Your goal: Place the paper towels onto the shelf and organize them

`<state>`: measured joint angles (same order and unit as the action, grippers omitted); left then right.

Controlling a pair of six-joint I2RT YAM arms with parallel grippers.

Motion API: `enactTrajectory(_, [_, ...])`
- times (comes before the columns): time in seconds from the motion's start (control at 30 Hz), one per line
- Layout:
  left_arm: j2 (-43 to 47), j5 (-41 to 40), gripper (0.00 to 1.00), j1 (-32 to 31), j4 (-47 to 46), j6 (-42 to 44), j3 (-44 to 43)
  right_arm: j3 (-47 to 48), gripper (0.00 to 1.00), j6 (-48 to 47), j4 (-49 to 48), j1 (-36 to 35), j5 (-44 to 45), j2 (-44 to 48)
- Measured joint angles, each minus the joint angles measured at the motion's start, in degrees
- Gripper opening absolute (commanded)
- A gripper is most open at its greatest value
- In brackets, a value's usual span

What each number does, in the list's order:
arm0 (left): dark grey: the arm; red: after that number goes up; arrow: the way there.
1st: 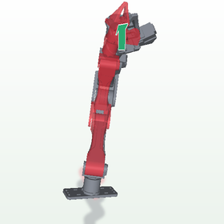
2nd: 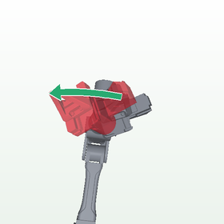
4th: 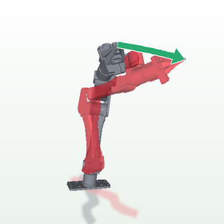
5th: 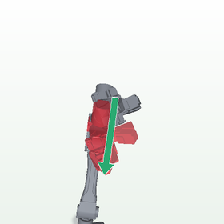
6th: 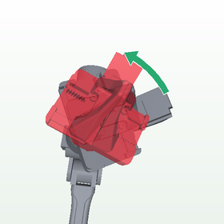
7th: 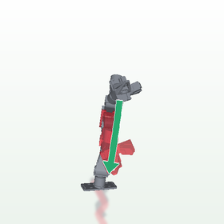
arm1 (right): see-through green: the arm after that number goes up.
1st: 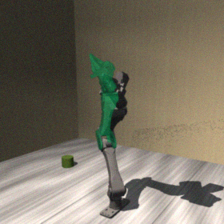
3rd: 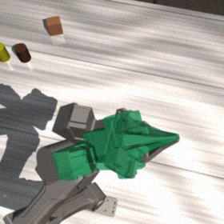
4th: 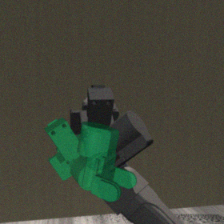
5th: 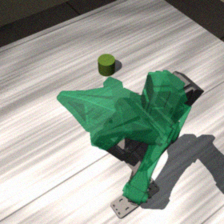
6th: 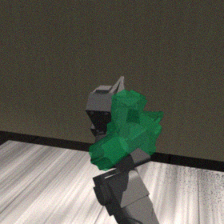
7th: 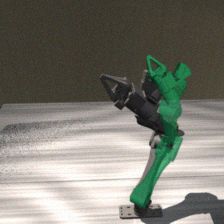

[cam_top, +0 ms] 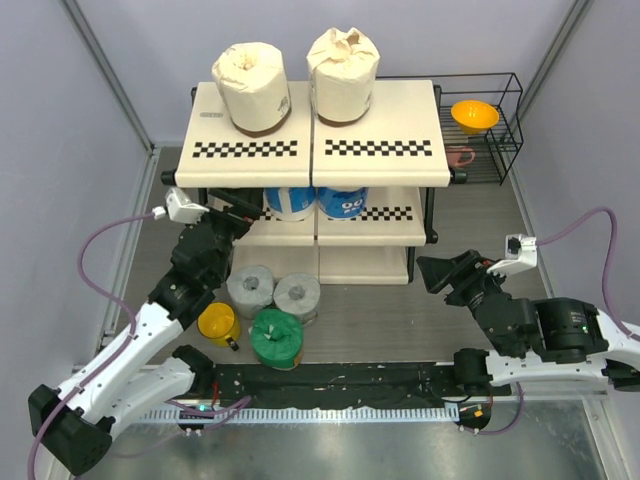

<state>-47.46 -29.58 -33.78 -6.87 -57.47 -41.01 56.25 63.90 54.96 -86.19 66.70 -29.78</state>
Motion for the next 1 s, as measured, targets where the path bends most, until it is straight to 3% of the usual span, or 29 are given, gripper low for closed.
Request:
enactTrajectory(0.27, [-2.91, 2.95, 1.00, -0.02, -3.48, 0.02, 0.37, -0.02, 0.69, 0.00, 0.74, 0.00, 0.07, 1.25])
enactTrajectory(0.47, [-5.27, 5.25, 1.00, -0.02, -12.39, -2.29, 3.56, -0.26, 0.70, 0.61, 1.16, 0.00, 0.04, 3.19])
enactTrajectory(0.67, [-1.62, 6.16, 1.00, -0.09, -20.85, -6.36, 9.64, -0.26, 0.69, 0.74, 2.19, 0.00, 0.04, 3.17])
enactTrajectory(1.0, [9.75, 4.11, 1.00, -0.24, -13.38, -9.77, 12.24, -0.26, 0.70, 0.76, 2.56, 0.00, 0.09, 3.17])
